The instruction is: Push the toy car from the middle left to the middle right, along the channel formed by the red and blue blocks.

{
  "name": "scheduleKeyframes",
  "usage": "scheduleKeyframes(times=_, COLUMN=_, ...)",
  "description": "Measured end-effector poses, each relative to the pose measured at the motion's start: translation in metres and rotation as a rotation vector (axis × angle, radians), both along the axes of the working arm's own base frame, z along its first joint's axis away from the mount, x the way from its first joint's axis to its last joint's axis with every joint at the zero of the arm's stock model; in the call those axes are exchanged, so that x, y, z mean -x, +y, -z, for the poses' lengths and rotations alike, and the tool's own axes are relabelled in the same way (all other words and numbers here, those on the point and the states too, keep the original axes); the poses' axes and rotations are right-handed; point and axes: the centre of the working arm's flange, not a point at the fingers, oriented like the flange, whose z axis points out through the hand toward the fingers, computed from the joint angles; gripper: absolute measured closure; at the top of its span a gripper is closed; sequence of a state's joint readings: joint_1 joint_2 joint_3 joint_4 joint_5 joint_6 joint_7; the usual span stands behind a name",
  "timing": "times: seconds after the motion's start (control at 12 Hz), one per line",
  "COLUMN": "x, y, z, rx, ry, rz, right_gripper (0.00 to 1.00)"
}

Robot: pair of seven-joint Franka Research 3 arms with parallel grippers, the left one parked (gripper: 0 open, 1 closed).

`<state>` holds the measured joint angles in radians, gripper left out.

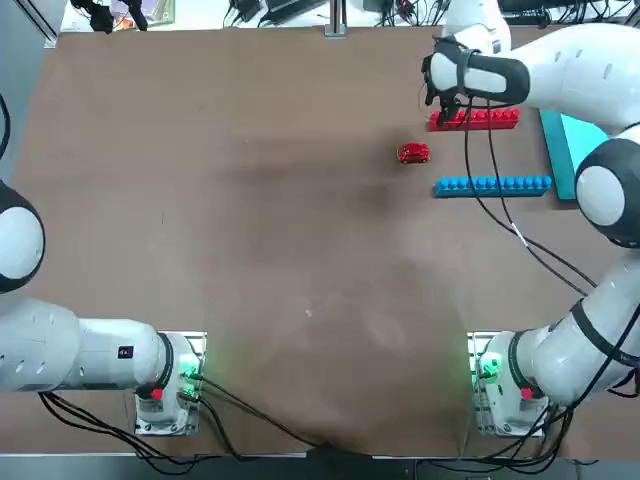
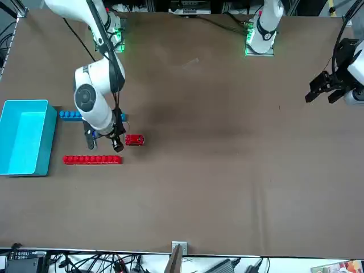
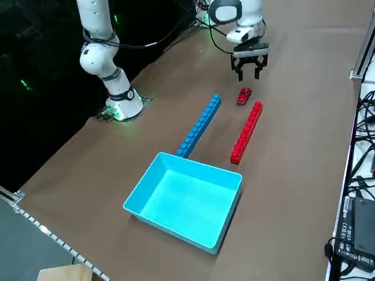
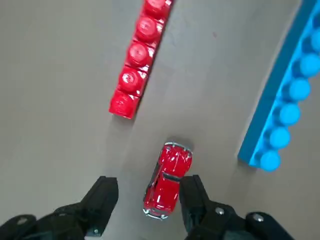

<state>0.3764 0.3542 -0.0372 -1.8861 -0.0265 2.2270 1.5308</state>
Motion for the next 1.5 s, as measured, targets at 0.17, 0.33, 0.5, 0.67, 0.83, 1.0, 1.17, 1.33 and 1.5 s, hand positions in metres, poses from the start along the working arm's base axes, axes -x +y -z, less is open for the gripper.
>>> scheduleKeyframes(times=0.17, x=0.002, y=0.009, z=0.017, rx=0.005, ry=0.002, rz=0.119, right_gripper=0.23)
scheduleKeyframes(times=0.33, x=0.008, y=0.017, z=0.036, rx=0.002, ry=-0.009, rz=0.183, right_gripper=0.23)
scheduleKeyframes(times=0.5, x=0.017, y=0.02, z=0.055, rx=-0.004, ry=-0.025, rz=0.224, right_gripper=0.25)
scheduleKeyframes(times=0.67, x=0.026, y=0.017, z=0.071, rx=0.004, ry=-0.017, rz=0.26, right_gripper=0.26)
scheduleKeyframes(times=0.83, x=0.028, y=0.016, z=0.079, rx=0.014, ry=-0.01, rz=0.264, right_gripper=0.26)
scheduleKeyframes(times=1.0, x=0.031, y=0.018, z=0.085, rx=0.02, ry=-0.001, rz=0.26, right_gripper=0.26)
scheduleKeyframes(times=1.17, x=0.035, y=0.023, z=0.091, rx=0.025, ry=0.005, rz=0.257, right_gripper=0.27)
scheduleKeyframes(times=1.33, x=0.039, y=0.03, z=0.097, rx=0.025, ry=0.003, rz=0.258, right_gripper=0.31)
scheduleKeyframes(times=1.5, x=0.04, y=0.034, z=0.102, rx=0.025, ry=-0.007, rz=0.251, right_gripper=0.42)
